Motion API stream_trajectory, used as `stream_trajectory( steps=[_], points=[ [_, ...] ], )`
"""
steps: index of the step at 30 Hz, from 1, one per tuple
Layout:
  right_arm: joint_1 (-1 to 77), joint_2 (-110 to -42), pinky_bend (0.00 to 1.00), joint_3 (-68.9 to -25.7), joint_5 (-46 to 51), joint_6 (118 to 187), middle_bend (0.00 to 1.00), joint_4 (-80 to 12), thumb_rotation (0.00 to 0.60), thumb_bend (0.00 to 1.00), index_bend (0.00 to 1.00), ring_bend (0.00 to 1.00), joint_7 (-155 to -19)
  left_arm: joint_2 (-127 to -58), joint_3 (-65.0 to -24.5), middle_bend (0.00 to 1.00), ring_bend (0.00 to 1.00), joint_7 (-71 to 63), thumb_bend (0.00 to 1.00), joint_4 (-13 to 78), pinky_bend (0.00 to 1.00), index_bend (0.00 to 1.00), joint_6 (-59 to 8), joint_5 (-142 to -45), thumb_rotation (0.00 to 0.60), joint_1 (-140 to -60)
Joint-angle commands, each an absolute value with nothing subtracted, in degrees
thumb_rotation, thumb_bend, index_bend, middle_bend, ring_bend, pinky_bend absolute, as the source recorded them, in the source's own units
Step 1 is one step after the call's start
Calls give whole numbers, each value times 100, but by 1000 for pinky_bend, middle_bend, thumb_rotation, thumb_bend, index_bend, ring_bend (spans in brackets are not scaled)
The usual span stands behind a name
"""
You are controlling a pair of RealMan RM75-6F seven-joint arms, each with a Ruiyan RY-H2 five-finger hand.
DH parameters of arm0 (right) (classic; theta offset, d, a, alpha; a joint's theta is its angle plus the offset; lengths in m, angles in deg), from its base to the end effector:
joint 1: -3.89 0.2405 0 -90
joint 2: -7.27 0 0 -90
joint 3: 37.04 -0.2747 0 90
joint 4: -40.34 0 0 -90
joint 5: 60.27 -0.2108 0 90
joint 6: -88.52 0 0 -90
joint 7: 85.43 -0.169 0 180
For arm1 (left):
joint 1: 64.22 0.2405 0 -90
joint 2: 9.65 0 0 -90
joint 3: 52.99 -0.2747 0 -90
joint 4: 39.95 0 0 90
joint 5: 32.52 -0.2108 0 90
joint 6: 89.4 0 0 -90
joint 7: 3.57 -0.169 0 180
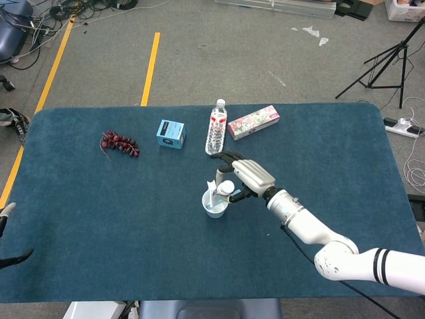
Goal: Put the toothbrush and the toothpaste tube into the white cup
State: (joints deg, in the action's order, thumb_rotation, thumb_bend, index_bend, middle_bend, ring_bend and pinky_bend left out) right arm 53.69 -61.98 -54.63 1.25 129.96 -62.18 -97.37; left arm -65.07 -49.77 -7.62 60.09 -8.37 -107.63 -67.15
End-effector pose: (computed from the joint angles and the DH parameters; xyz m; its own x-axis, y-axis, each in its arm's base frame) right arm -0.0703 -0.3881 0.0541 0.0307 -0.5281 0.8486 -0.9219 -0.3430 -0.1801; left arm -0.3489 0.1927 0.2063 0.4447 0.0908 0.8911 0.8694 0.1955 -0.4538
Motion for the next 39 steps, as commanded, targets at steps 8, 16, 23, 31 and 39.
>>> stream_trajectory(
  steps=[8, 16, 23, 31, 39],
  points=[
    [5360, -6179, 36, -5402, 138, 12957, 144, -6210, 600, 216, 665, 0, -9769, -6522, -4978, 166, 72, -789, 0, 6010, 206, 88, -845, -10753, 600, -6722],
    [5401, -6291, 36, -5349, 102, 12909, 144, -6094, 600, 216, 664, 0, -9765, -6511, -4971, 166, 72, -753, 0, 6010, 206, 88, -833, -10752, 600, -6716],
    [5458, -6467, 36, -5280, 47, 12841, 144, -5917, 600, 216, 665, 0, -9735, -6498, -4971, 166, 72, -727, 0, 6016, 207, 88, -813, -10765, 600, -6706],
    [5512, -6657, 36, -5207, -23, 12751, 143, -5703, 600, 216, 664, 0, -9713, -6477, -4967, 166, 72, -697, 0, 6028, 207, 88, -799, -10771, 600, -6697],
    [5554, -6827, 36, -5146, -83, 12679, 144, -5534, 600, 216, 665, 0, -9679, -6474, -4971, 166, 72, -691, 0, 6035, 207, 88, -796, -10783, 600, -6695]
  ],
)
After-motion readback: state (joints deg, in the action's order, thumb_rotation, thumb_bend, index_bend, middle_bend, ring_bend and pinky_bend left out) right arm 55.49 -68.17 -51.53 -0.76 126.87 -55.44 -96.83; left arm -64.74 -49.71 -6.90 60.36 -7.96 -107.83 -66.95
